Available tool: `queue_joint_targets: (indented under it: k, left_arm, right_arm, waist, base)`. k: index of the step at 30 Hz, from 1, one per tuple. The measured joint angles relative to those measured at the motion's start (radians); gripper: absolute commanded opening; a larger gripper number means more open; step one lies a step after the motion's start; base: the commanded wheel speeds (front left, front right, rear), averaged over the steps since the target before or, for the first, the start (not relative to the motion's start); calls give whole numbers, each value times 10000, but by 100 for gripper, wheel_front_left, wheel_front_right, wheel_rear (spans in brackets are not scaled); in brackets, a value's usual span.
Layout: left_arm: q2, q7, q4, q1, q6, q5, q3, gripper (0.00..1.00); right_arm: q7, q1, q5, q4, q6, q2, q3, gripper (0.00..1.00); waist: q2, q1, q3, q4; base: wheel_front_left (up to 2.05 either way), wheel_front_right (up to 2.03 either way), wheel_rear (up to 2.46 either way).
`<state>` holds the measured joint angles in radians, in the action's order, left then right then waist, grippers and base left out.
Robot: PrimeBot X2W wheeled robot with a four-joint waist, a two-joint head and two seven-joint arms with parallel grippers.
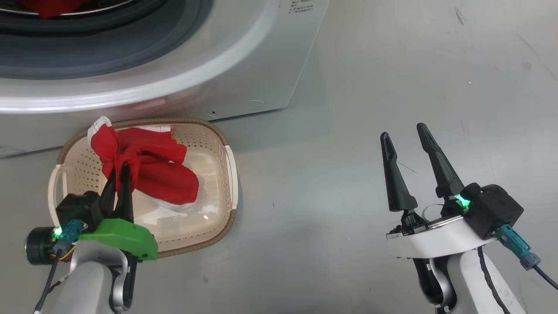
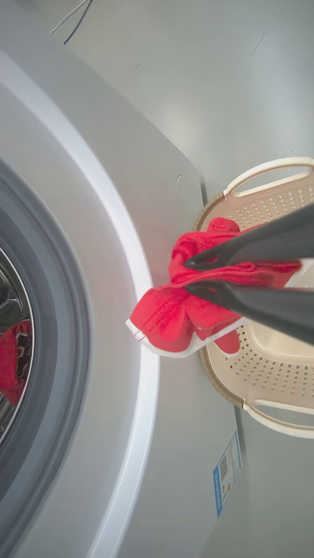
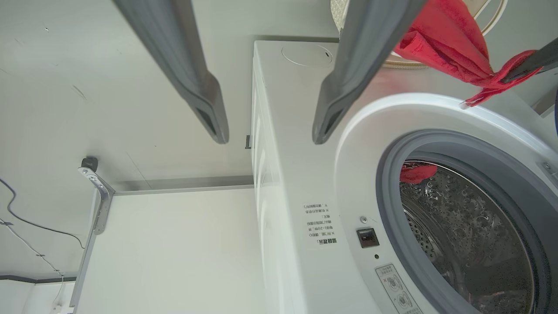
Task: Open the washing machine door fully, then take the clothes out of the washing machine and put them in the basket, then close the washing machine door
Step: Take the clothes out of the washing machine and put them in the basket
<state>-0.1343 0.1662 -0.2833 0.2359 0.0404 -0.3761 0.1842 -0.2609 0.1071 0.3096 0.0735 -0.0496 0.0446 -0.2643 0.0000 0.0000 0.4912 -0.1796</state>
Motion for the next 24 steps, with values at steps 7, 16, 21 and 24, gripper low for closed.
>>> queue_joint_targets:
  k: [7, 16, 21, 24]
  left_arm:
    - [-198, -535, -1014, 627, -33, 25, 73, 0]
    - [-391, -1149, -2240, 1536, -236, -17, -27, 0]
    - [-497, -1432, -2951, 1808, -351, -117, -144, 0]
    - [-558, -1478, -3296, 1999, -374, -138, -171, 0]
  right_arm:
    - [0, 483, 169, 174, 0, 2, -291, 100]
    - [0, 1137, 583, 291, 6, 4, -623, 100]
    - [0, 1403, 692, 288, 6, 4, -775, 100]
    - [0, 1522, 700, 284, 96, 4, -784, 100]
  waist:
    - [0, 0, 802, -290]
    - [0, 0, 1749, -727]
    - [0, 0, 2144, -1023]
    - [0, 0, 2327, -1193]
  base:
    - [0, 0, 0]
    - [0, 0, 0]
    - [0, 0, 0]
    - [0, 0, 0]
